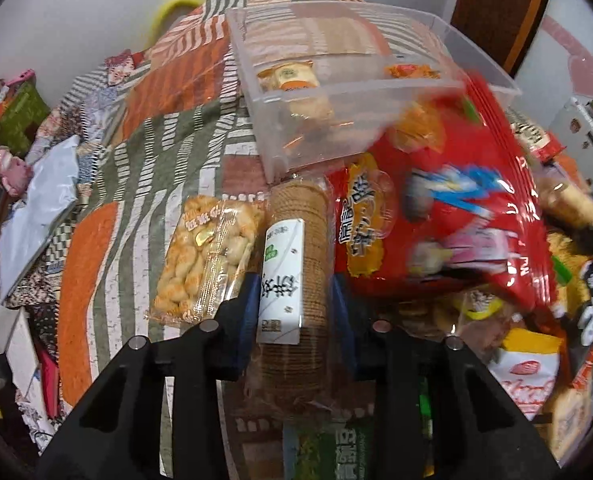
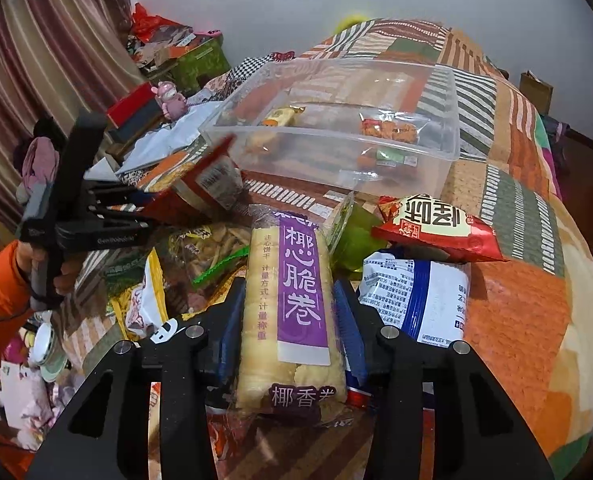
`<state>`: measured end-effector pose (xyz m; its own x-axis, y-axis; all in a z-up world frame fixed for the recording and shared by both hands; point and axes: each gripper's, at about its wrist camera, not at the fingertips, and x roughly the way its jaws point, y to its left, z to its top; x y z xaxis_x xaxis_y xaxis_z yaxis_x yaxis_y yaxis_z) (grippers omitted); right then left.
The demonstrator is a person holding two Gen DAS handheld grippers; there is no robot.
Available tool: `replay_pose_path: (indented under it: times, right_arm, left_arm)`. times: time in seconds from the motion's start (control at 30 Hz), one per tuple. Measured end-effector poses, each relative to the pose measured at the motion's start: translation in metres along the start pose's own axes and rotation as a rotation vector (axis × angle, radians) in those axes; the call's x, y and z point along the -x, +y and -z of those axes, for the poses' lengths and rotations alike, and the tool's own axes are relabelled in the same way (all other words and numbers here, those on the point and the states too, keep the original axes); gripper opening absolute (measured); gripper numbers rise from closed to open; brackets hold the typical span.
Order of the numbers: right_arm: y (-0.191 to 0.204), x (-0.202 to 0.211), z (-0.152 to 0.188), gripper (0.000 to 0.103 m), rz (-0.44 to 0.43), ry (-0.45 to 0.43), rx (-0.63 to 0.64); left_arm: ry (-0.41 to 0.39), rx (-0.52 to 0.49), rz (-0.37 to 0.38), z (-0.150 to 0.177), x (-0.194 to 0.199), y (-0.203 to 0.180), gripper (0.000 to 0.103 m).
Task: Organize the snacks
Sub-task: 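Carry both snacks into the clear box and open both grippers to release them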
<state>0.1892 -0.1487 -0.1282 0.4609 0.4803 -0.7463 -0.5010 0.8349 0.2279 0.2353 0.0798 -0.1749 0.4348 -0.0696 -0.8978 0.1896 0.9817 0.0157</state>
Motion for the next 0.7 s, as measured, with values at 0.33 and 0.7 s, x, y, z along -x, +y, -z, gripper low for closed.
replay_pose_path:
  times: [0.33,0.7]
  right_arm:
    - [-0.001,0.021,-0.015,0.040,0.022,-0.086,-0.004]
    - [-0.011,0.032,-0.042,0.040,0.055,-0.169,-0.026]
  left_arm:
    - [-0.080,0.054,0.036,0.013,0.031,0.002,0.033]
    - [-0.220,0.089,0.050,0.001,0.089,0.002,0.033]
